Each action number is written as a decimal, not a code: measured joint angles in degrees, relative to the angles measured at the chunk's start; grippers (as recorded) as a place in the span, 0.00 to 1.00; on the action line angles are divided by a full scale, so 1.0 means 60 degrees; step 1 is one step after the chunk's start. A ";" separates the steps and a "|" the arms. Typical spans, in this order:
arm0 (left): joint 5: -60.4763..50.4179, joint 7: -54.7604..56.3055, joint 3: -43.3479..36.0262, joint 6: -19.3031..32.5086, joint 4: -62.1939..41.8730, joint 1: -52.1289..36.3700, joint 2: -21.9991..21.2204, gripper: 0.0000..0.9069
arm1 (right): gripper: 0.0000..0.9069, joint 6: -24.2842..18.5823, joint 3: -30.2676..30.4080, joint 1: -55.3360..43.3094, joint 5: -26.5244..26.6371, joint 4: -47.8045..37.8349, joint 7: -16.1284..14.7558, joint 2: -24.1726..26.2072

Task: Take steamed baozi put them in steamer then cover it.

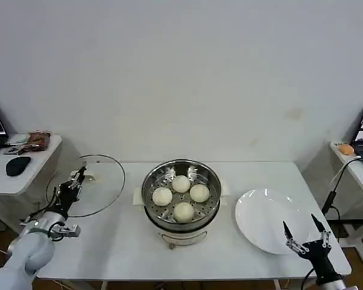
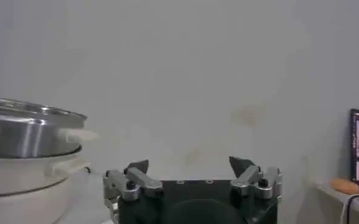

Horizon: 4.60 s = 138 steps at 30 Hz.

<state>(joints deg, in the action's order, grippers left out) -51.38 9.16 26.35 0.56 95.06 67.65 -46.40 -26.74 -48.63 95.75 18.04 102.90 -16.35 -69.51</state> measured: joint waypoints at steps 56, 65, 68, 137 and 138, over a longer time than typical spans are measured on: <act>0.0300 -0.1413 -0.4812 -0.4506 0.2681 -0.2476 -0.0226 0.00 | 1.00 -0.0183 -0.0178 -0.0084 -0.0303 -0.0167 -0.0049 -0.0264; 0.0009 -0.1474 -0.5886 -0.4943 0.2644 -0.3213 -0.0524 0.00 | 1.00 -0.0174 -0.0140 -0.0156 -0.0342 -0.0209 -0.0056 -0.0311; -0.0040 -0.1531 -0.6251 -0.5125 0.2598 -0.3442 -0.0603 0.00 | 1.00 -0.0189 -0.0136 -0.0151 -0.0353 -0.0236 -0.0063 -0.0320; -0.0761 -0.2121 -0.8022 -0.6000 0.1978 -0.4239 -0.2153 0.00 | 1.00 -0.0330 -0.0113 -0.0306 -0.0787 -0.0534 -0.0087 -0.0600; -0.0761 -0.2120 -0.8022 -0.6000 0.1977 -0.4239 -0.2144 0.00 | 1.00 -0.0333 -0.0113 -0.0306 -0.0789 -0.0534 -0.0087 -0.0600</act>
<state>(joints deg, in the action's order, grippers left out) -55.95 -3.56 -21.78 -35.45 106.92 42.22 -59.26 -28.74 -49.31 93.92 13.30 99.70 -16.87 -73.11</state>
